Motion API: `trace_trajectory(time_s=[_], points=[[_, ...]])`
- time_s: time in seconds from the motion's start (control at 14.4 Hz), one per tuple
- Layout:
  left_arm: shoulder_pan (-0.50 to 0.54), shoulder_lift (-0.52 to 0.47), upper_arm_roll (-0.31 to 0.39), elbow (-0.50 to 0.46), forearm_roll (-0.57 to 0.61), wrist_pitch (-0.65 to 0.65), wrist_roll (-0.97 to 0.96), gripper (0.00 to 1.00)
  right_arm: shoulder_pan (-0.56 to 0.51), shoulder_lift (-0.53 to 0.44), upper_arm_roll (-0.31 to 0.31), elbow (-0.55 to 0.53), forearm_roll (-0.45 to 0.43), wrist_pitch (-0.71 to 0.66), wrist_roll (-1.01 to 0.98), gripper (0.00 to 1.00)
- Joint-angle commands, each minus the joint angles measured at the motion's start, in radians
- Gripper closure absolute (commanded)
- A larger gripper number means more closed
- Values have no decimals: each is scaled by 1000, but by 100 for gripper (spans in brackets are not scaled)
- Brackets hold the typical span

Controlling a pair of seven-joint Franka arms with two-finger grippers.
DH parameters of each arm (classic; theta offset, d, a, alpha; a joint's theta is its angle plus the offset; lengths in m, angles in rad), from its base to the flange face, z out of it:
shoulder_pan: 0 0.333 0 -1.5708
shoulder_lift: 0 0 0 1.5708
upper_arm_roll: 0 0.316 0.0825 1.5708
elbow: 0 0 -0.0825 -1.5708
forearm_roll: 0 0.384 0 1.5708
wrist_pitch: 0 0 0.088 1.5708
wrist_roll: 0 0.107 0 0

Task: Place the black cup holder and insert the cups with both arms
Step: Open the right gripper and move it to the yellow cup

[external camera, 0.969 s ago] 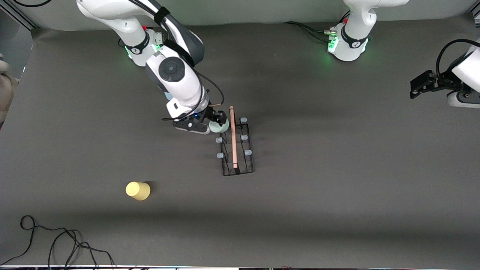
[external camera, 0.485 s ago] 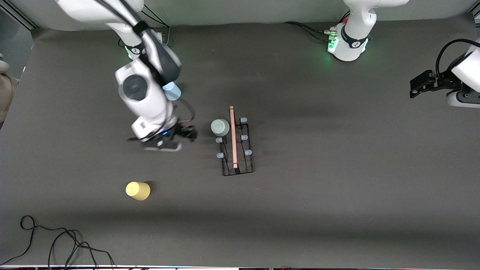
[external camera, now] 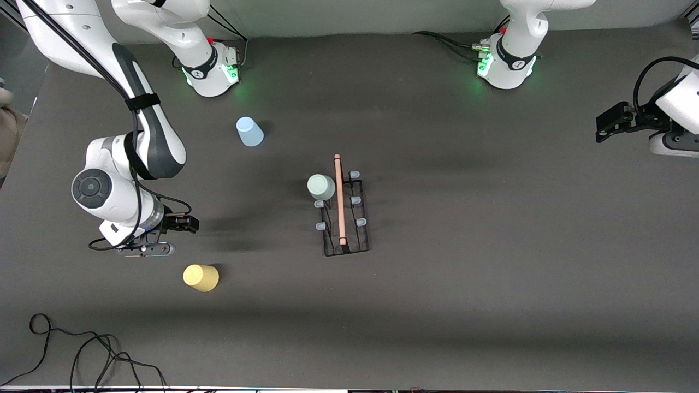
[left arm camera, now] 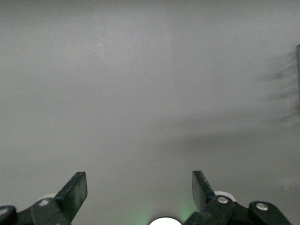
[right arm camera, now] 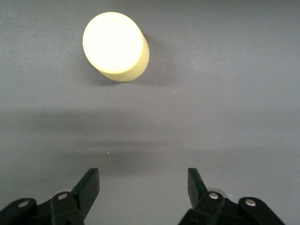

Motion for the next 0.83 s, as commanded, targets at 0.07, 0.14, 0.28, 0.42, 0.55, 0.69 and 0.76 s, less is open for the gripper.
trace_trajectory(time_s=[0.07, 0.14, 0.28, 0.42, 0.55, 0.69, 0.76], points=[[-5, -19, 0, -11, 8, -6, 3, 0, 3, 138, 9, 165, -7, 11, 4, 15], [-7, -18, 0, -10, 10, -4, 1, 0, 3, 187, 10, 216, -7, 14, 4, 15], [-7, -16, 0, -10, 14, -4, 3, 0, 3, 241, 10, 250, -16, 64, -13, 14], [-8, -16, 0, -10, 14, -1, 3, 0, -19, 258, 10, 248, 2, 103, -51, 12], [-7, -15, 0, -11, 14, -1, 3, 0, -20, 274, 12, 251, 79, 118, -57, 11], [-7, -15, 0, -10, 16, 0, 1, 0, -19, 281, 12, 252, 87, 135, -60, 13], [-7, -13, 0, -11, 16, 0, 3, 0, -19, 284, 12, 252, 88, 146, -59, 15]])
